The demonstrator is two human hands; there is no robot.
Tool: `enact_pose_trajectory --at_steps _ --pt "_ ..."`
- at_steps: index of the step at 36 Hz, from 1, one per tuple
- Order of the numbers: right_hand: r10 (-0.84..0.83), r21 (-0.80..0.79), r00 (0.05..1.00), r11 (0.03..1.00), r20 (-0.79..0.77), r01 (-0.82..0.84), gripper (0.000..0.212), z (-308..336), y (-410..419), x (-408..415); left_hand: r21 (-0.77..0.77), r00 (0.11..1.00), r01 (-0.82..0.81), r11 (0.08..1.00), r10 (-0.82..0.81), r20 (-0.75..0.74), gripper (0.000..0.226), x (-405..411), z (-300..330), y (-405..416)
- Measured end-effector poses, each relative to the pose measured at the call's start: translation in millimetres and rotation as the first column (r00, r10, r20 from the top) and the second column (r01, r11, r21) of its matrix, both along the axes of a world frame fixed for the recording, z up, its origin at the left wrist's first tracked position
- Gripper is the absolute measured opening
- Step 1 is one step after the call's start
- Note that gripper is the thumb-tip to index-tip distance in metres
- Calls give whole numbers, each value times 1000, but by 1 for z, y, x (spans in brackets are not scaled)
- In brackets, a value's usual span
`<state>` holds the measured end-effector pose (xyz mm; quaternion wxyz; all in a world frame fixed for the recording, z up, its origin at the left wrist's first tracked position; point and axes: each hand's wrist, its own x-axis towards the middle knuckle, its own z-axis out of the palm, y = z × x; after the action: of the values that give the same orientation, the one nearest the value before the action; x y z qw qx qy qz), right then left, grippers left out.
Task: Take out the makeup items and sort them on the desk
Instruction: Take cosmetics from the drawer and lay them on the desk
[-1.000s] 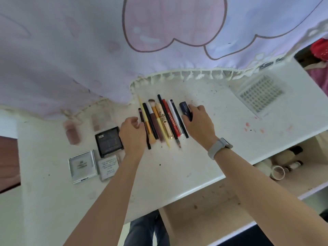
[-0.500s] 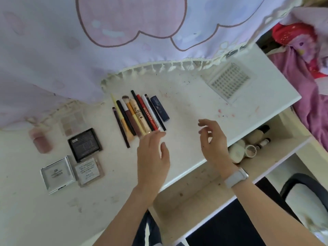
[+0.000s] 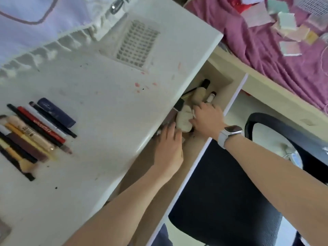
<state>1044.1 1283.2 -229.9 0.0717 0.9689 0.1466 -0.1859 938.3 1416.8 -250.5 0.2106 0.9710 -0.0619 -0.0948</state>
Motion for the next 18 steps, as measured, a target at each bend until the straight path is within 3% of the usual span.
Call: enact_pose_trajectory --at_steps 7,12,14,18 --pt "-71 -10 992 997 -109 70 85 -26 2 11 293 997 -78 953 79 9 80 28 -38 -9" --pt "-5 -9 977 1000 -212 3 94 -29 0 15 145 993 -111 983 104 60 55 26 -46 -11" --pt "7 -2 973 1000 -233 -8 88 -31 1 15 90 991 -118 989 112 71 45 26 -47 -13" --pt "-10 24 970 1000 -243 16 87 -28 2 16 -37 986 -165 986 165 -12 37 31 -43 -14"
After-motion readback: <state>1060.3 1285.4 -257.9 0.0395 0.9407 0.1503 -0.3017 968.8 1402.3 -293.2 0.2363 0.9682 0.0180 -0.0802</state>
